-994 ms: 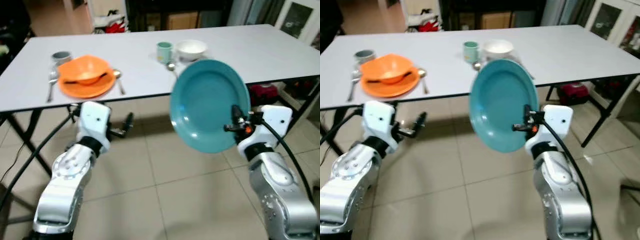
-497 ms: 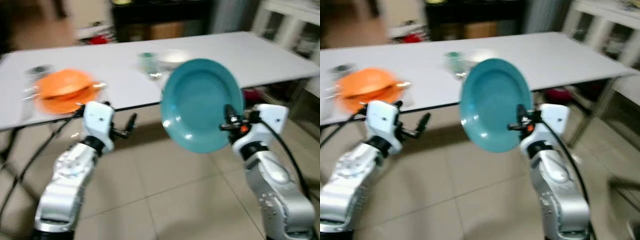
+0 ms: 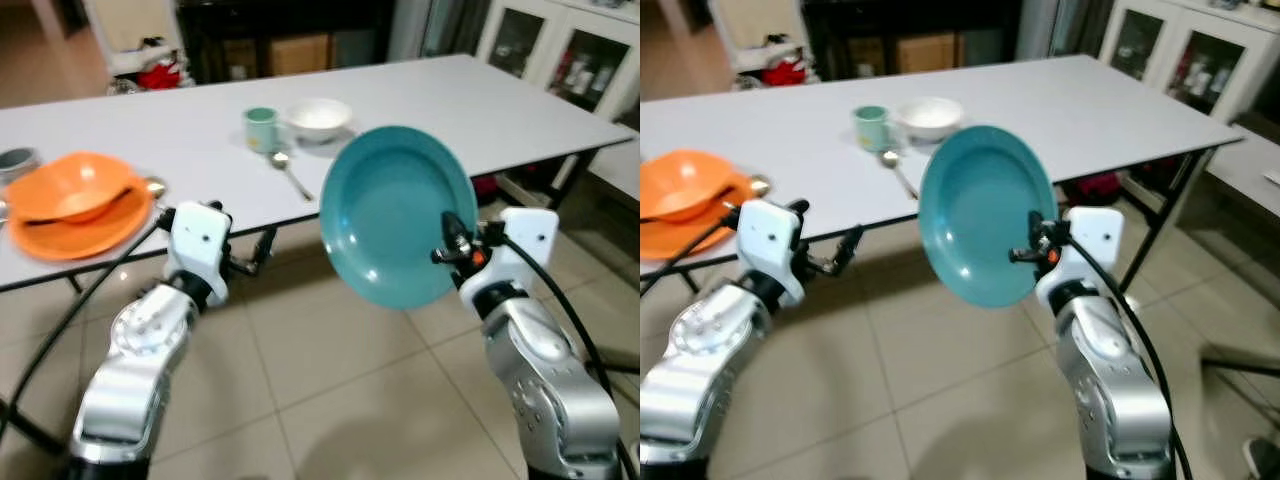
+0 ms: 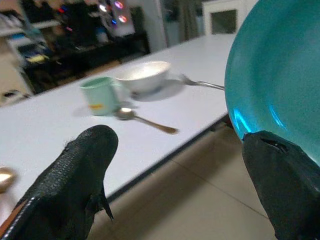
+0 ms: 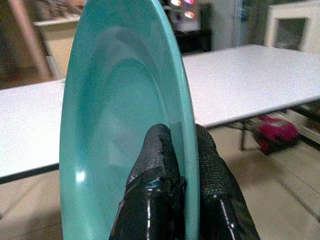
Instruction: Setting the table
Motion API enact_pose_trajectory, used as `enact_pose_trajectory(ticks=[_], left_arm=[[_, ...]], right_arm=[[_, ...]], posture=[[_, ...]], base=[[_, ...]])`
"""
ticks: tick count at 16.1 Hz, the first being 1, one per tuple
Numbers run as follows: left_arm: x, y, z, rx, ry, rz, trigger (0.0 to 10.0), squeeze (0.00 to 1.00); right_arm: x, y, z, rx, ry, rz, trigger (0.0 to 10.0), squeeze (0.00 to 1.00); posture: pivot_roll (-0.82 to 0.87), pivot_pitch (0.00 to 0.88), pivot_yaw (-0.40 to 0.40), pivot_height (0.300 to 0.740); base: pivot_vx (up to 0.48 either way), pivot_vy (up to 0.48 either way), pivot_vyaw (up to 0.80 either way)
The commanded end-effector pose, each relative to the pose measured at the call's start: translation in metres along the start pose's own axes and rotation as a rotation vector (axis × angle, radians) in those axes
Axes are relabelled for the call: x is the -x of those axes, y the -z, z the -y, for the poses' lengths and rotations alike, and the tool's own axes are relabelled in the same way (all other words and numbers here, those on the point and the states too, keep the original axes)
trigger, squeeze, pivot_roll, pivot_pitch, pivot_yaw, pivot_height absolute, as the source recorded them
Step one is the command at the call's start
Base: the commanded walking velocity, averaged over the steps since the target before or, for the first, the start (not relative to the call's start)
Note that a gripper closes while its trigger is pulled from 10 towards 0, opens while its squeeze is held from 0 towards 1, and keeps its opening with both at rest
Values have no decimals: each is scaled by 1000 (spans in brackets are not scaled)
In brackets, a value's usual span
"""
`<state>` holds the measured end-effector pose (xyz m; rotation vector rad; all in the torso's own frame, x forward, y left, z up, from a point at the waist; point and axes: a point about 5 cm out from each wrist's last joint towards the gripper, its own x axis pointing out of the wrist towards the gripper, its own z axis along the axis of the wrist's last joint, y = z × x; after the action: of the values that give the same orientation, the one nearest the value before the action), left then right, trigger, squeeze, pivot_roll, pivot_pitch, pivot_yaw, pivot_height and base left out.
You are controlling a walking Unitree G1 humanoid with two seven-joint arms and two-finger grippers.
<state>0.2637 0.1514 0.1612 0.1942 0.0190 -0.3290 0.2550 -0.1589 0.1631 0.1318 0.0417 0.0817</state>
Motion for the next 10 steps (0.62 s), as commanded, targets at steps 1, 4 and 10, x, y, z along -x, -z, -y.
enact_pose_trajectory(ticks=[1,4,10], left_arm=[[-1,-4,-6,-16,-21,12,10000,0],[-1,-5,-1,-16,-1,16,10000,0],[-2,-4,-3,-16,-11,15,10000,0]], right_arm=[[-1,-11,-4,-8,-20,62,10000,0],[-1,-12,-1,-10,-12,66,10000,0],[-2,-14,-2,-28,-18,76,10000,0]], posture=[[110,0,1,740],[111,0,1,740],[111,0,3,740]], base=[[326,0,0],[330,0,0],[328,0,0]])
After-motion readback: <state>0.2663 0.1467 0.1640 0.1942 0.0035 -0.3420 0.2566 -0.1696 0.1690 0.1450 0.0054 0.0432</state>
